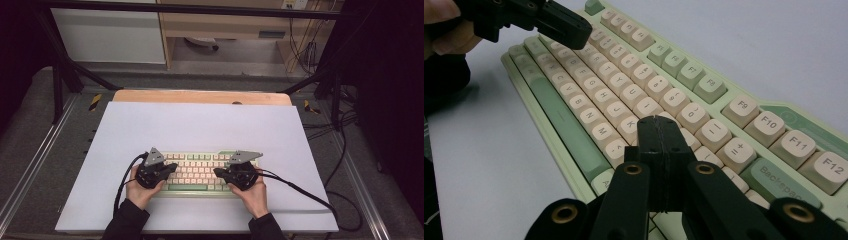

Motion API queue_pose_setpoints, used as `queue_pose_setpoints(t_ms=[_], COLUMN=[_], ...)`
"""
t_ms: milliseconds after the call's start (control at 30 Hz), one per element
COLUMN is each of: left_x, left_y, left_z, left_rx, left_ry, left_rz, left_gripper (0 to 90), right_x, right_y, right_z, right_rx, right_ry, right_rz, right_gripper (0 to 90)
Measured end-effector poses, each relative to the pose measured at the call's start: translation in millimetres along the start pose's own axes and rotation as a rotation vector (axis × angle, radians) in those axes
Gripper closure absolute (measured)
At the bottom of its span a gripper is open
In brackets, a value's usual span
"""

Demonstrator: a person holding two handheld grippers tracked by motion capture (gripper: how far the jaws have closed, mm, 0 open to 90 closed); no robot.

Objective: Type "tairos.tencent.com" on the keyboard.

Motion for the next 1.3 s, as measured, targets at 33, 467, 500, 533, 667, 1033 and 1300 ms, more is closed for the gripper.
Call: queue_pose_setpoints(t_ms=[33,467,500,533,667,1033,1300], left_x=[-0.1,1.6,1.6,1.7,2.8,3.5,6.7], left_y=[-1.8,-10.9,-11.0,-11.1,-12.9,-2.1,12.6], left_z=[-0.4,-1.1,-1.2,-1.2,-1.1,-3.2,-0.3], left_rx=[-0.001,-0.013,-0.013,-0.013,-0.015,0.005,0.013], left_ry=[0.0,-0.016,-0.017,-0.018,-0.022,-0.029,-0.026], left_rz=[0.002,0.021,0.021,0.022,0.034,0.012,-0.007], left_gripper=[90.0,90.0,90.0,90.0,90.0,90.0,90.0], right_x=[0.1,2.6,2.7,2.8,3.4,4.5,4.9], right_y=[0.2,2.1,2.1,1.9,1.1,0.6,-0.5], right_z=[0.0,-1.0,-0.9,-0.8,-0.5,-0.3,0.3], right_rx=[0.0,0.001,0.001,0.001,0.0,-0.004,-0.006], right_ry=[0.003,-0.004,-0.004,-0.004,-0.005,-0.003,-0.009], right_rz=[-0.001,-0.006,-0.005,-0.004,-0.002,0.004,0.005], right_gripper=[90.0,90.0,90.0,90.0,90.0,90.0,90.0])
Point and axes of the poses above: each handheld gripper's, and its own axes: y roughly backward along the jaws, x roughly out of its underside, z roughly to its left, the point moved 1 cm from there along -y, roughly forward along the jaws, and after that the axes turned 9 degrees about y, right-handed, at the moved point
